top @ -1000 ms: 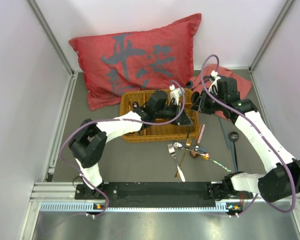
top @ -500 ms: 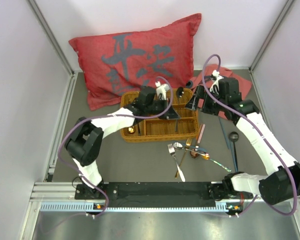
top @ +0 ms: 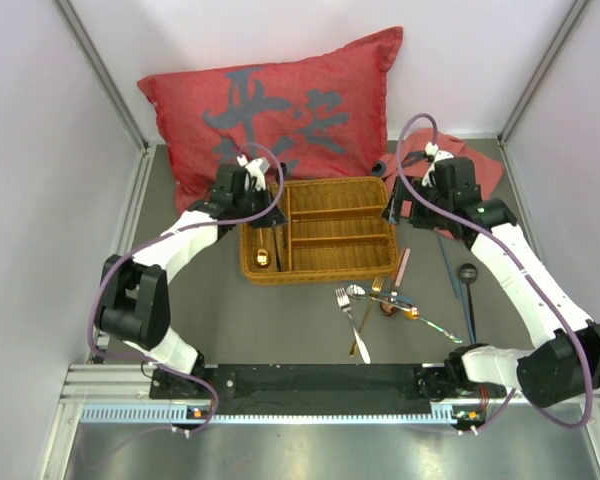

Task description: Sort the eating utensils into containers

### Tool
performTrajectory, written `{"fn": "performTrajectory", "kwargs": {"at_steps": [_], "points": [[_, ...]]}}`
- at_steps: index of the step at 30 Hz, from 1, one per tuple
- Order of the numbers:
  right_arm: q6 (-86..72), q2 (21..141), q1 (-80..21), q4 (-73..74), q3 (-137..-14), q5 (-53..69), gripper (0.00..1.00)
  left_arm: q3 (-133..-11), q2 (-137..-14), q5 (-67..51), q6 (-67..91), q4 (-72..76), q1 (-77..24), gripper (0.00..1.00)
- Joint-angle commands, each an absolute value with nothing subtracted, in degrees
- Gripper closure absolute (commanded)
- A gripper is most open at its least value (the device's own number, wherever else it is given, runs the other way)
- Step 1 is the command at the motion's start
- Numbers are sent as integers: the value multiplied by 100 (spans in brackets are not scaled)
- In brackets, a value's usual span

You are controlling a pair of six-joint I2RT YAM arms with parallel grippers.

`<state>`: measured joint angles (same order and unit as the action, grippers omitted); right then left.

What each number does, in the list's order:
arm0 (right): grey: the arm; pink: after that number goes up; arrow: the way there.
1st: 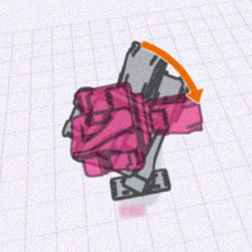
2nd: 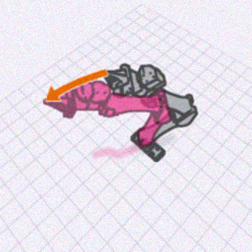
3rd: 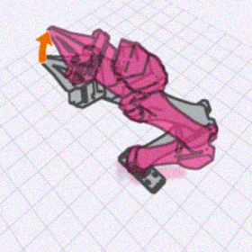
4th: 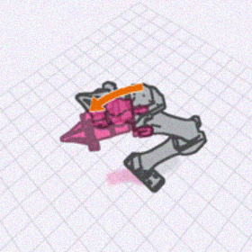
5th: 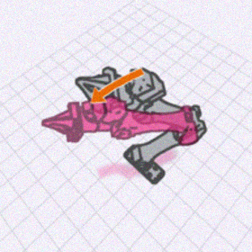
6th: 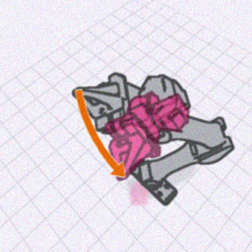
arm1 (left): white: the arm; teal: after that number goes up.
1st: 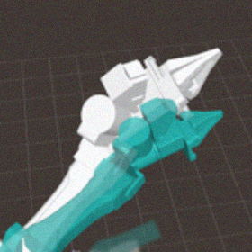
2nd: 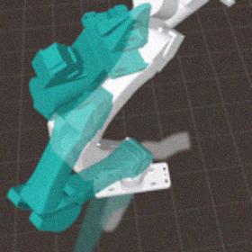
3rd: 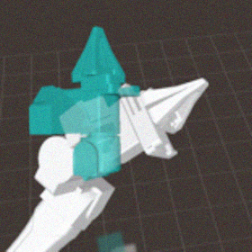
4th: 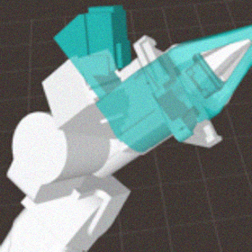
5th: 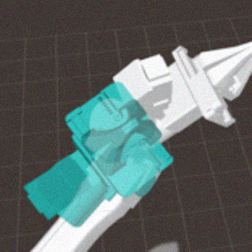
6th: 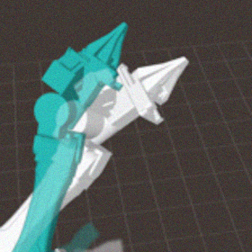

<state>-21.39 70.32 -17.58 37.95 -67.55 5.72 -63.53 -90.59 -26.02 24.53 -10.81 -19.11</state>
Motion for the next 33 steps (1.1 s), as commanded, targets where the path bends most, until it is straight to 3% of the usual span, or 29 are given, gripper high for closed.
{"fn": "performTrajectory", "kwargs": {"at_steps": [1, 12, 15, 16, 17, 21, 33], "points": [[-1898, 7215, -1767, 3920, -6751, 202, 2, -6477, -8921, -1848, 1890, -1924, -1802, 100], [-1881, 7514, -1292, 3683, -6056, 18, 3, -6548, -9264, -1310, 1811, -2452, -1731, 98], [-1855, 7637, -1239, 3718, -5977, -281, 3, -6548, -9220, -1283, 1758, -2443, -1740, 73], [-1846, 7646, -1204, 3700, -5968, -333, 3, -6565, -9202, -1301, 1749, -2452, -1732, 62], [-1846, 7673, -1178, 3691, -5942, -421, 3, -6565, -9176, -1318, 1749, -2443, -1731, 38], [-1820, 7743, -1011, 3648, -5880, -667, 3, -6592, -8957, -1371, 1767, -2408, -1740, 2], [-1758, 8217, -247, 3823, -5906, -1274, 4, -6574, -8648, -2170, 1837, -2162, -1731, 2]]}}
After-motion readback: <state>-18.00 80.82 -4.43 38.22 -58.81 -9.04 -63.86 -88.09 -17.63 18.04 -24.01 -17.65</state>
